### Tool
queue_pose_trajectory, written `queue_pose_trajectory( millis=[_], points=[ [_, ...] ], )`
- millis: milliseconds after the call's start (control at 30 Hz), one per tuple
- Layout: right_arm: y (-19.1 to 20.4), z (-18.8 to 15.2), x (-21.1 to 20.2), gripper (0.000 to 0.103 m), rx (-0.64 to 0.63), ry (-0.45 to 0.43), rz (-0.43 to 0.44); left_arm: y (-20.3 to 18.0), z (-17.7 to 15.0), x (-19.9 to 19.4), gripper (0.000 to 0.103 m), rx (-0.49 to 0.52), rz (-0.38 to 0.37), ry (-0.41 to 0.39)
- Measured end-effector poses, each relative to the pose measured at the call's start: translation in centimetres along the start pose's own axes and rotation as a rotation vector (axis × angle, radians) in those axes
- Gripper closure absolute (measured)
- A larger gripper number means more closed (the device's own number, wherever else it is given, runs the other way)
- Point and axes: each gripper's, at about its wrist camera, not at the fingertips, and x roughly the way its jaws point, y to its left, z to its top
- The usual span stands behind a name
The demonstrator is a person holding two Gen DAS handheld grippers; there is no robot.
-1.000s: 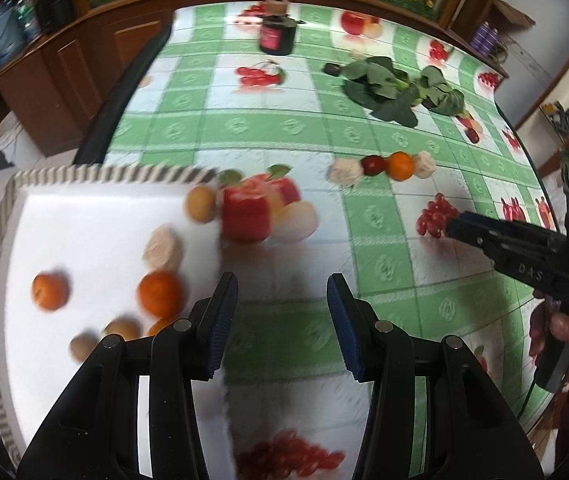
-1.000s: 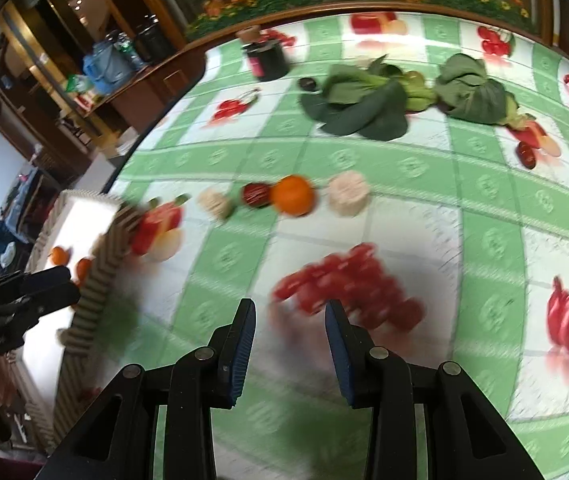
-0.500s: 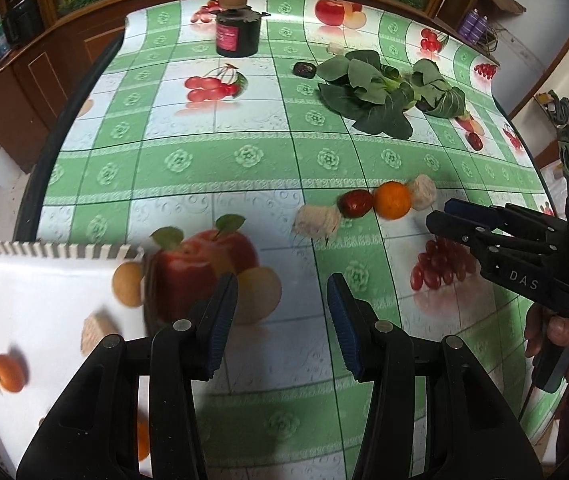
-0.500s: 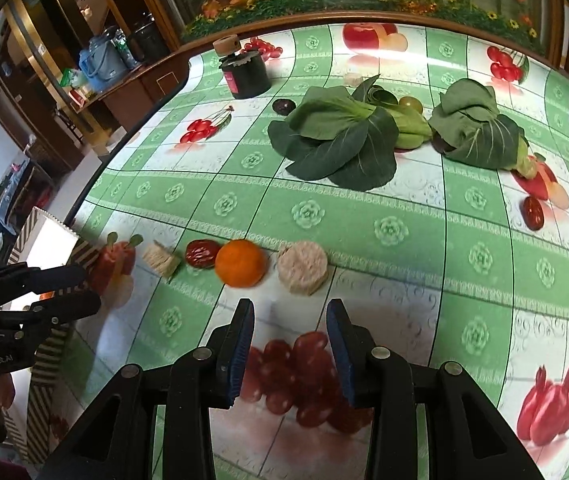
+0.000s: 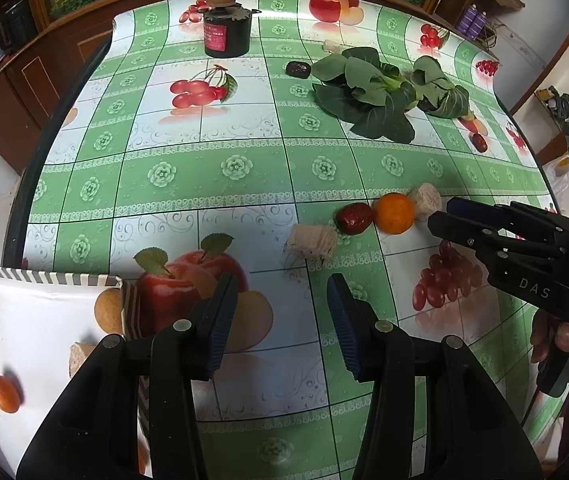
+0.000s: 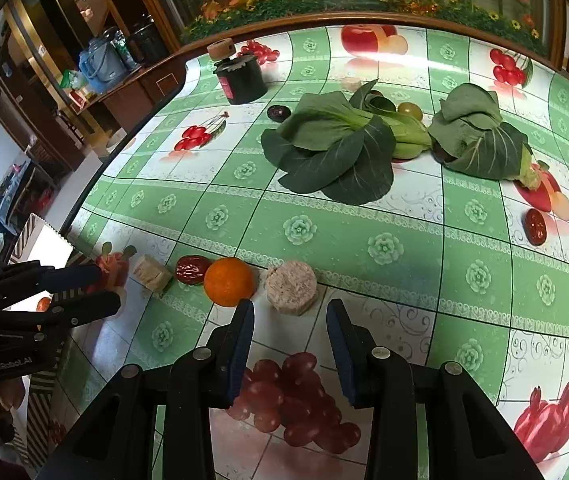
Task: Organize fruits
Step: 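Grasp a beige bread cube with the left tool while the right tool grasps a round beige bread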
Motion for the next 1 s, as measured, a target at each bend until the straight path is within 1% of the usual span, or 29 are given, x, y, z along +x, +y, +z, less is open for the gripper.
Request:
queue_pose_trajectory(
  millis=[267,500,700,767,833,900,967,1000],
  points=[
    [-0.5,0.3,0.4,0.067,-0.002,0.006,0.009,-0.3,0.4,0.7,0.057,0.021,0.002,0.003],
    [-0.3,1.0,1.3,0.067,-0.044,0.009,-0.002,-0.9,0.9,1.4,0.057,0.055,-0.005,-0.002],
    [-0.5,1.3,1.7,0.067,-0.042,0.004,0.029,-1.2,1.5,2.4,0.057,0.076,-0.013,0.002],
    [-0.7,1.4,1.7,0.069,-0.024,0.002,0.037,-1.2,1.7,2.8,0.057,0.073,-0.015,0.005],
    [-0.8,1.4,1.7,0.074,-0.014,-0.004,0.044,-1.1,1.9,3.1,0.057,0.063,-0.033,0.005],
    [-0.8,1.3,1.6,0.075,-0.013,-0.008,0.047,-0.9,1.9,3.1,0.057,0.054,-0.055,-0.014],
    [-0.8,1.2,1.6,0.075,-0.011,-0.008,0.052,-0.9,1.9,3.1,0.061,0.056,-0.057,-0.021],
    [-0.8,1.2,1.5,0.075,-0.010,-0.008,0.053,-1.0,1.9,3.1,0.066,0.063,-0.049,-0.023]
  ],
)
